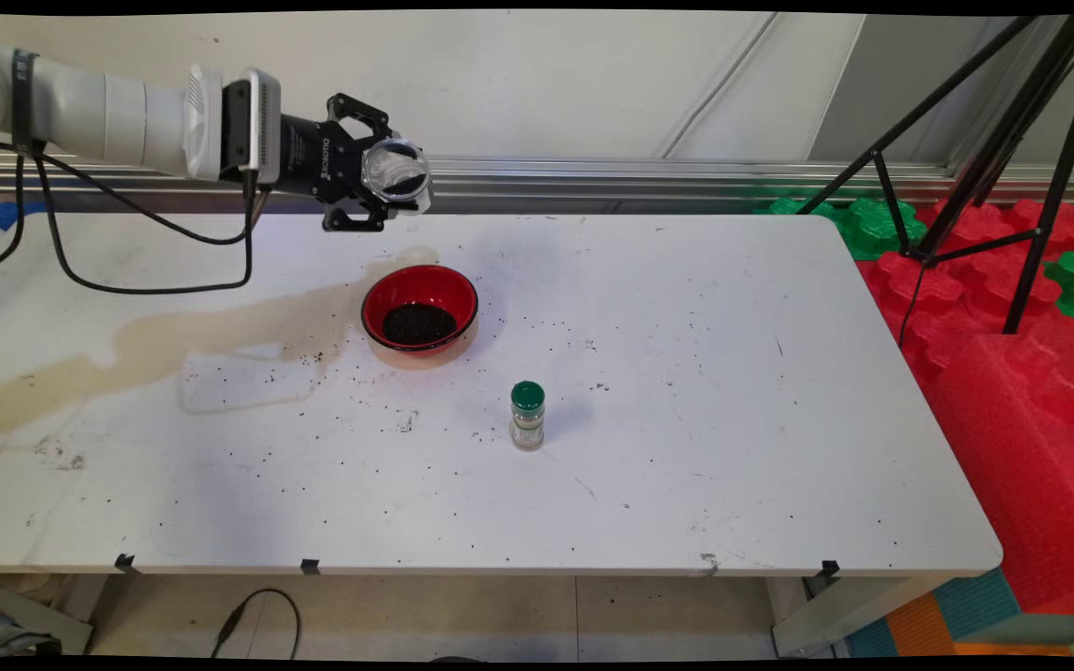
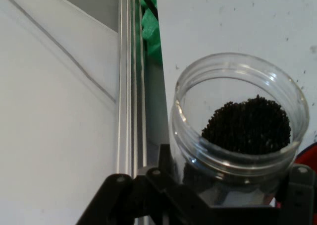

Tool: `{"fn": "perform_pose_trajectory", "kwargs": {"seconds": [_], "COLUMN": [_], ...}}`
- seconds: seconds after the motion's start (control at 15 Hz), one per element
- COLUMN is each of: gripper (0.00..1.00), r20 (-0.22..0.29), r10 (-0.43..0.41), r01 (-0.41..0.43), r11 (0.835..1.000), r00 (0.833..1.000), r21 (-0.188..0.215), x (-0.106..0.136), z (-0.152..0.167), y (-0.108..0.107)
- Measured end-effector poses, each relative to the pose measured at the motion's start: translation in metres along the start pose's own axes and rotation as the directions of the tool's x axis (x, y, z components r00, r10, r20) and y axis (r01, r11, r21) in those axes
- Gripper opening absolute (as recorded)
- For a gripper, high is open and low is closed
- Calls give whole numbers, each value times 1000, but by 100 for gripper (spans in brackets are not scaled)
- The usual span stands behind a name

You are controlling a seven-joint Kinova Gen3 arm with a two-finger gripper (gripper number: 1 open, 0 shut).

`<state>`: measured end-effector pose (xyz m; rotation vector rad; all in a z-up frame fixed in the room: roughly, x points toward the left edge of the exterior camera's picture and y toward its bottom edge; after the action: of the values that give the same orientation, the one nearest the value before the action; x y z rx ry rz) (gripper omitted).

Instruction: Pour the black seasoning powder in the red bowl

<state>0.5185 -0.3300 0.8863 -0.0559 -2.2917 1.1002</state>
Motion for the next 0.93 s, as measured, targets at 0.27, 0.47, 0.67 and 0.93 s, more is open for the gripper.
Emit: {"fn": "perform_pose_trajectory", "kwargs": {"seconds": [0.27,0.47,0.67,0.93], "gripper": [0,0,0,0], "r20": [-13,-24,-36,-55], "r10": [-96,-155,-205,-289], "r01": [96,154,203,281], "r11": [995,987,977,953], "r00": [995,988,978,956], "r21": [-23,-44,-66,-113], "x": [15,25,35,50], "z": [-7,-12,-18,-27], "y": [-4,-6,-8,-8]}}
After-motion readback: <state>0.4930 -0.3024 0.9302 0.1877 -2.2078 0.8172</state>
